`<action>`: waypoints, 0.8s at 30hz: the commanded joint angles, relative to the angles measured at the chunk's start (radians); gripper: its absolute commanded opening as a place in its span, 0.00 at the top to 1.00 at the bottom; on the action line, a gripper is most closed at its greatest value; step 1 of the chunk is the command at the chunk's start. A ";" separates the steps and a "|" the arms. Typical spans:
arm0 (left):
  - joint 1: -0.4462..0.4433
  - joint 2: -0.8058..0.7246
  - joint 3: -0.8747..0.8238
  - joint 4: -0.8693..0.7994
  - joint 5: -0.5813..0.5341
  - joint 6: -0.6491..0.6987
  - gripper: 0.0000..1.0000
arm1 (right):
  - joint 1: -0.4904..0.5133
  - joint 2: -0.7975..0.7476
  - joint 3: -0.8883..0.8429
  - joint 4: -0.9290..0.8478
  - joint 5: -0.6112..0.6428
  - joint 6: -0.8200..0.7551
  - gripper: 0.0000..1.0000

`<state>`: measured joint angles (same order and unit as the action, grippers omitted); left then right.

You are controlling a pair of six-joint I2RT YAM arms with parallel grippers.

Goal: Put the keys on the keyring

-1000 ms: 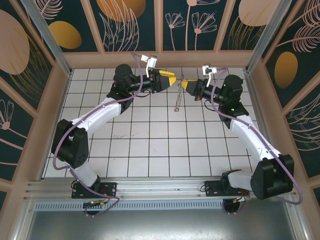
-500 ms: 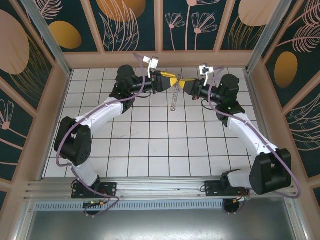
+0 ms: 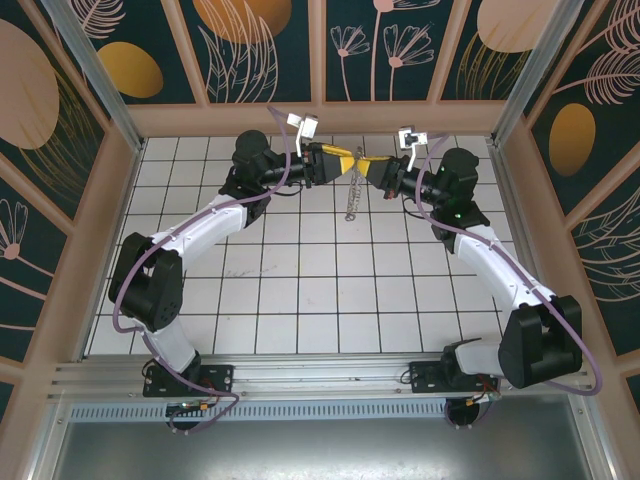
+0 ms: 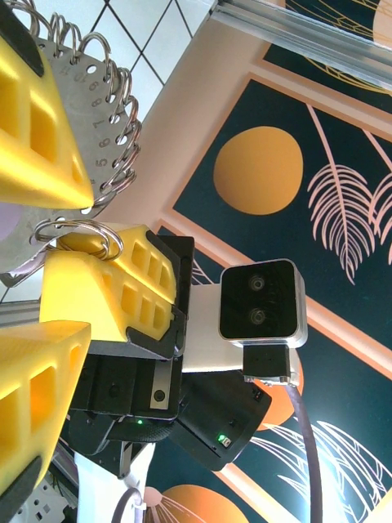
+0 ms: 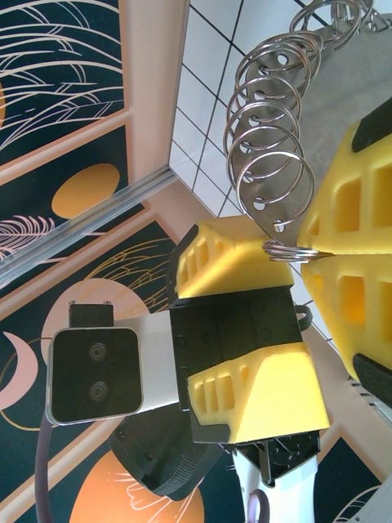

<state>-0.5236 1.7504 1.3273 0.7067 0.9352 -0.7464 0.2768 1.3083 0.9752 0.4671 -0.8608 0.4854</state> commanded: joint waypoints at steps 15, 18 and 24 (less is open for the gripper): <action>-0.003 0.016 -0.009 0.086 0.063 -0.032 0.73 | 0.006 0.022 0.043 0.080 0.000 0.018 1.00; -0.007 0.020 -0.008 0.088 0.067 -0.032 0.76 | 0.007 0.023 0.042 0.082 0.000 0.018 1.00; -0.013 0.024 0.000 0.091 0.077 -0.033 0.81 | 0.006 0.026 0.042 0.087 0.000 0.020 1.00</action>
<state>-0.5198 1.7683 1.3205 0.7372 0.9428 -0.7719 0.2768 1.3251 0.9756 0.4870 -0.8650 0.4931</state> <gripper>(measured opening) 0.198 0.041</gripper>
